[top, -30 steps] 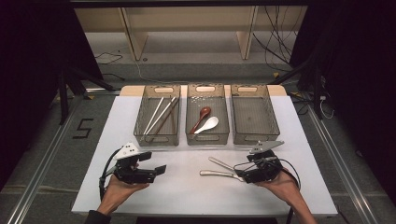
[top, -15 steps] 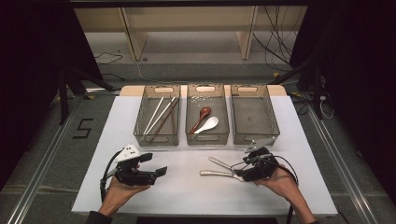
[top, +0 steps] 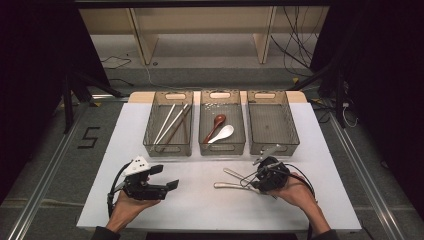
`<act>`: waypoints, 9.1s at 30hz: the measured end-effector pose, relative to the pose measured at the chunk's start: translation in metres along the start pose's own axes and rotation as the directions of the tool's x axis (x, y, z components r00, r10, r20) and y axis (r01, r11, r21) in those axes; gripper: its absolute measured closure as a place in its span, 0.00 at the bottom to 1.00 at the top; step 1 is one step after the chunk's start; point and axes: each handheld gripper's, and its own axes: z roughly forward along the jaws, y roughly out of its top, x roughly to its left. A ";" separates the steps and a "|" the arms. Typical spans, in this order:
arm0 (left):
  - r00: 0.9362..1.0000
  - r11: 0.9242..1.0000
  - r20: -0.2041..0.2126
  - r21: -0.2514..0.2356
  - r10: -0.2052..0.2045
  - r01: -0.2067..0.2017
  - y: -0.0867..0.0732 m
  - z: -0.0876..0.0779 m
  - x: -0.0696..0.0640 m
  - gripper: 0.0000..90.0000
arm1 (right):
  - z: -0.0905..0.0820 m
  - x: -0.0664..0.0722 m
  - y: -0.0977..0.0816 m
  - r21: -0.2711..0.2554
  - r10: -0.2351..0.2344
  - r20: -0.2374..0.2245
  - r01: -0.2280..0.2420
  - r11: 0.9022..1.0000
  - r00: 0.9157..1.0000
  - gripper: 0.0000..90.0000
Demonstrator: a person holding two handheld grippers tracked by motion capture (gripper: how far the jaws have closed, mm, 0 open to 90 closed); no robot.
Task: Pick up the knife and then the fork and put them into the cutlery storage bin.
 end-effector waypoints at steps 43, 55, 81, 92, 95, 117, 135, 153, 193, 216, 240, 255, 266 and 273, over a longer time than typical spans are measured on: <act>1.000 1.000 -0.003 -0.004 0.006 -0.006 -0.001 0.000 0.000 0.19 | 0.002 -0.001 0.014 0.070 -0.020 -0.015 0.021 0.997 1.000 0.96; 1.000 0.999 -0.014 -0.035 -0.003 0.003 -0.002 -0.002 0.003 0.19 | -0.042 -0.016 0.028 -0.088 0.020 0.009 -0.019 0.996 1.000 0.96; 1.000 0.997 -0.024 -0.074 -0.013 0.011 -0.004 -0.003 0.005 0.19 | -0.068 -0.100 0.072 -0.220 0.231 0.107 -0.204 0.954 0.967 0.96; 1.000 0.997 -0.024 -0.080 -0.011 0.009 -0.004 -0.004 0.005 0.19 | -0.063 -0.127 0.074 -0.241 0.331 0.132 -0.293 0.925 0.934 0.96; 1.000 0.997 -0.023 -0.079 -0.008 0.006 -0.003 -0.004 0.005 0.19 | -0.059 -0.135 0.073 -0.240 0.361 0.132 -0.323 0.915 0.923 0.96; 1.000 0.997 -0.027 -0.082 -0.009 0.007 -0.003 -0.005 0.005 0.19 | -0.032 -0.153 0.061 -0.206 0.449 0.146 -0.416 0.885 0.882 0.95; 1.000 0.997 -0.023 -0.081 -0.009 0.007 -0.003 -0.005 0.005 0.19 | -0.036 -0.150 0.057 -0.229 0.436 0.106 -0.405 0.885 0.894 0.79; 1.000 0.995 -0.021 -0.095 -0.017 0.015 -0.003 -0.006 0.006 0.19 | -0.064 -0.098 0.069 -0.292 0.248 0.060 -0.221 0.931 0.967 0.51; 1.000 0.993 -0.009 -0.118 -0.020 0.019 -0.003 -0.007 0.005 0.19 | -0.047 -0.027 0.062 -0.206 0.033 -0.017 -0.036 0.978 0.999 0.36; 1.000 0.992 -0.007 -0.122 -0.017 0.016 -0.003 -0.008 0.005 0.19 | -0.027 -0.003 0.052 -0.129 -0.012 -0.056 0.005 0.992 0.998 0.34; 1.000 0.992 -0.005 -0.124 -0.013 0.013 -0.003 -0.008 0.005 0.19 | -0.007 0.007 0.046 -0.040 -0.043 -0.090 0.039 0.998 0.995 0.30; 1.000 0.992 -0.004 -0.127 -0.014 0.013 -0.003 -0.008 0.005 0.19 | 0.007 0.014 0.040 0.044 -0.087 -0.095 0.091 0.995 0.992 0.36; 1.000 0.992 -0.002 -0.128 -0.014 0.014 -0.003 -0.007 0.004 0.19 | 0.019 0.018 0.037 0.110 -0.131 -0.079 0.139 0.984 0.988 0.53; 1.000 0.992 -0.001 -0.127 -0.013 0.013 -0.003 -0.007 0.004 0.19 | 0.024 0.019 0.037 0.148 -0.154 -0.076 0.164 0.975 0.985 0.64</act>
